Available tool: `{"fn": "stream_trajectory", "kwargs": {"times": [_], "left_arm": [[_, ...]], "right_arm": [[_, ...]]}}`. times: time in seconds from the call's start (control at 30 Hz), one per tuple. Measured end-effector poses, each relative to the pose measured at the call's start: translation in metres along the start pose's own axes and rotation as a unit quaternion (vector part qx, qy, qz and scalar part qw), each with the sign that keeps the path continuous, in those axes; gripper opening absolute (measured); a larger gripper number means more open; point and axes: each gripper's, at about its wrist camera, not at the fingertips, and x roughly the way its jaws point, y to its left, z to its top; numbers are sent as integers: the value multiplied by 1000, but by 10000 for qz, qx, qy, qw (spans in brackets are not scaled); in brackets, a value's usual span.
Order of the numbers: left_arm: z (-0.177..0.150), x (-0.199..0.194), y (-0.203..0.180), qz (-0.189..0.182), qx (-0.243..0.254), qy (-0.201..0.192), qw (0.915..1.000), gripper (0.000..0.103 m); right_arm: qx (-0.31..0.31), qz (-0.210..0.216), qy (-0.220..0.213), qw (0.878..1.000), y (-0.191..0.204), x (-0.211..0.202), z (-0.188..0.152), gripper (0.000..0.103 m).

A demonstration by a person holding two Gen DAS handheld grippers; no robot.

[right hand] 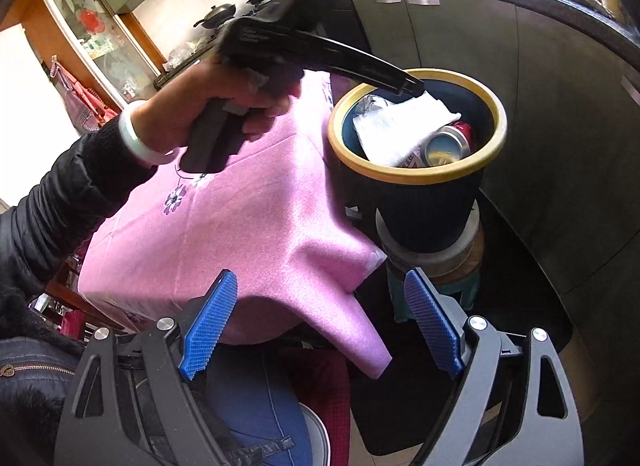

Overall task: Collect trash
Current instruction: 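Carry the tissue over the bin and open the left gripper, then grasp the white supplement bottle with the right gripper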

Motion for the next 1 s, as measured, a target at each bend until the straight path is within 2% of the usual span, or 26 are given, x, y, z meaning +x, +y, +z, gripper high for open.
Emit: {"fn": "stream_trajectory", "kwargs": {"times": [0.2,0.3,0.37,0.4,0.53,0.67,0.73,0.87,1.0], "left_arm": [[-57,-101,18,144,-410,-786,9960,63],[-100,-160,27,495,-662,-1262,9886,72],[-130,-197,31,822,-818,-1571,9807,79],[-148,-215,33,1016,-913,-1706,9758,83],[-208,-268,44,1803,-1368,-1895,9554,85],[-278,-309,63,2409,-2136,-1866,9282,88],[-310,-325,75,2635,-2506,-1790,9142,88],[-377,-348,91,2953,-3245,-1616,8840,89],[-423,-359,101,3134,-3734,-1468,8607,89]], "right_arm": [[-51,170,6,9998,9,10,4,85],[-251,215,81,9994,23,19,12,85],[-382,240,126,9989,34,24,18,85],[-447,255,138,9986,39,26,21,85],[-757,214,286,9965,63,41,38,86],[-1162,149,535,9917,101,70,73,86],[-1440,168,621,9875,128,85,95,86],[-1961,479,813,9760,197,119,141,86],[-2415,757,1108,9611,277,159,180,86]]}}
